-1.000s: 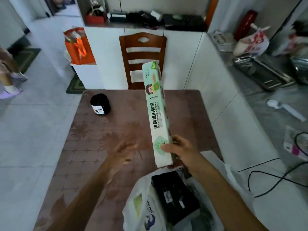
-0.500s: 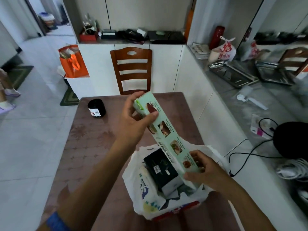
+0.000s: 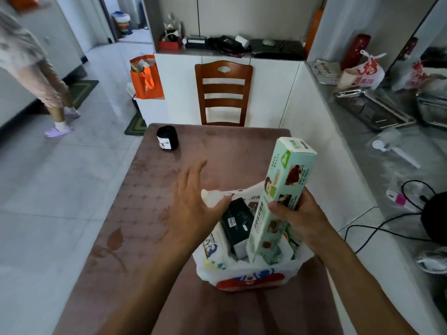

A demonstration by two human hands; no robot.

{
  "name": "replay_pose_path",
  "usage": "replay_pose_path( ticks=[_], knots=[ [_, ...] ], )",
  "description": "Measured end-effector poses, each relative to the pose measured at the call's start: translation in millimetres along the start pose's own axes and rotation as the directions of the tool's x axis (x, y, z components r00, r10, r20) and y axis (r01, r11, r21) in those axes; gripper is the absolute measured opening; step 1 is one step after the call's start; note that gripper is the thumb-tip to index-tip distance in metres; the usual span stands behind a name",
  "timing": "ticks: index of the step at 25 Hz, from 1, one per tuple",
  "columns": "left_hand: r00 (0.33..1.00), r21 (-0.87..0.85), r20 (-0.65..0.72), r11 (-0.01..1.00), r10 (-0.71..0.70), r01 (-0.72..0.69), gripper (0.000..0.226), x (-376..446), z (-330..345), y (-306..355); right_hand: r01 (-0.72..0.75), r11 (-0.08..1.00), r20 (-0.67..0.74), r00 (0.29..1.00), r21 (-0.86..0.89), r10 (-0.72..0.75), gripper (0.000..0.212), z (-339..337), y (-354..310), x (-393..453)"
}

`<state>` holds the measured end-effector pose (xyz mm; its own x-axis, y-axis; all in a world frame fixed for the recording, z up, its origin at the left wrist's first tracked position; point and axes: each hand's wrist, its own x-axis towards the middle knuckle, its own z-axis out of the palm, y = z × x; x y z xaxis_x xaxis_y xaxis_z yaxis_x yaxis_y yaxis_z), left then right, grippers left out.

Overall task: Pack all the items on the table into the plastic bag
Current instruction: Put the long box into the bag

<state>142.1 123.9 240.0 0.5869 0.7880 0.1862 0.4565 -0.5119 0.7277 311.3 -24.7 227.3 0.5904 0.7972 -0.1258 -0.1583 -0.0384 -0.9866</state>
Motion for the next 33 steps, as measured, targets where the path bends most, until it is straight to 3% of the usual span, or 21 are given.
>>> replay_pose_path(
  ticks=[2, 3, 5, 8, 11, 15, 20, 25, 26, 28, 30, 32, 33],
  knots=[
    [0.981, 0.148, 0.039, 0.972, -0.191, 0.184, 0.063, -22.9, 10.2, -30.1, -0.005, 0.998, 0.057, 0.998, -0.063, 0.009, 0.054, -4.0, 3.7, -5.0],
    [0.962, 0.135, 0.038, 0.955, -0.271, 0.263, 0.045, -28.3, 13.2, -37.3, -0.008, 0.991, 0.121, 0.992, -0.136, 0.025, 0.054, -3.1, 4.3, -6.4],
    [0.922, -0.071, -0.019, 0.920, -0.387, 0.385, 0.023, -31.6, 9.8, -37.8, -0.001, 0.930, 0.283, 0.953, -0.367, 0.113, 0.055, 3.8, 5.4, -8.7],
    [0.897, -0.405, -0.028, 0.826, -0.441, 0.393, 0.008, -32.6, -10.3, -23.0, 0.171, 0.662, 0.449, 0.850, -0.730, 0.275, 0.061, 16.7, 13.4, -6.8],
    [0.898, -0.517, -0.031, 0.776, -0.439, 0.361, 0.009, -33.8, -21.2, -6.0, 0.390, 0.225, 0.447, 0.825, -0.893, 0.345, 0.070, 27.6, 20.5, -2.2],
    [0.908, -0.504, 0.027, 0.779, -0.418, 0.373, 0.005, -33.6, -13.9, -3.1, 0.321, 0.010, 0.288, 0.832, -0.947, 0.475, 0.075, 18.1, 34.8, 3.3],
    [0.929, -0.471, 0.100, 0.805, -0.357, 0.361, 0.006, -29.0, -14.6, -6.7, 0.241, 0.054, 0.227, 0.782, -0.969, 0.581, 0.052, 11.4, 34.5, 5.7],
    [0.927, -0.494, 0.143, 0.787, -0.347, 0.370, 0.007, -32.1, -17.0, -16.0, 0.096, 0.306, 0.288, 0.679, -0.947, 0.675, 0.043, 12.4, 36.7, 1.2],
    [0.928, -0.497, 0.145, 0.786, -0.342, 0.367, 0.008, -32.2, -16.9, -17.0, 0.082, 0.336, 0.294, 0.697, -0.938, 0.653, 0.044, 11.3, 38.2, 0.5],
    [0.931, -0.493, 0.150, 0.791, -0.333, 0.362, 0.007, -32.8, -16.7, -18.1, 0.104, 0.339, 0.276, 0.813, -0.935, 0.513, 0.045, 6.8, 41.9, 2.1],
    [0.931, -0.468, 0.159, 0.806, -0.327, 0.363, 0.007, -33.1, -15.5, -18.7, 0.141, 0.243, 0.213, 0.930, -0.960, 0.300, 0.050, 1.6, 46.2, 2.8],
    [0.934, -0.466, 0.159, 0.810, -0.319, 0.356, 0.008, -32.1, -12.8, -17.8, 0.157, 0.205, 0.199, 0.958, -0.966, 0.206, 0.052, -1.0, 51.3, -0.2],
    [0.937, -0.474, 0.151, 0.809, -0.314, 0.347, 0.008, -30.7, -11.7, -17.5, 0.189, 0.186, 0.232, 0.940, -0.964, 0.249, 0.051, 0.5, 54.1, -2.3]
  ],
)
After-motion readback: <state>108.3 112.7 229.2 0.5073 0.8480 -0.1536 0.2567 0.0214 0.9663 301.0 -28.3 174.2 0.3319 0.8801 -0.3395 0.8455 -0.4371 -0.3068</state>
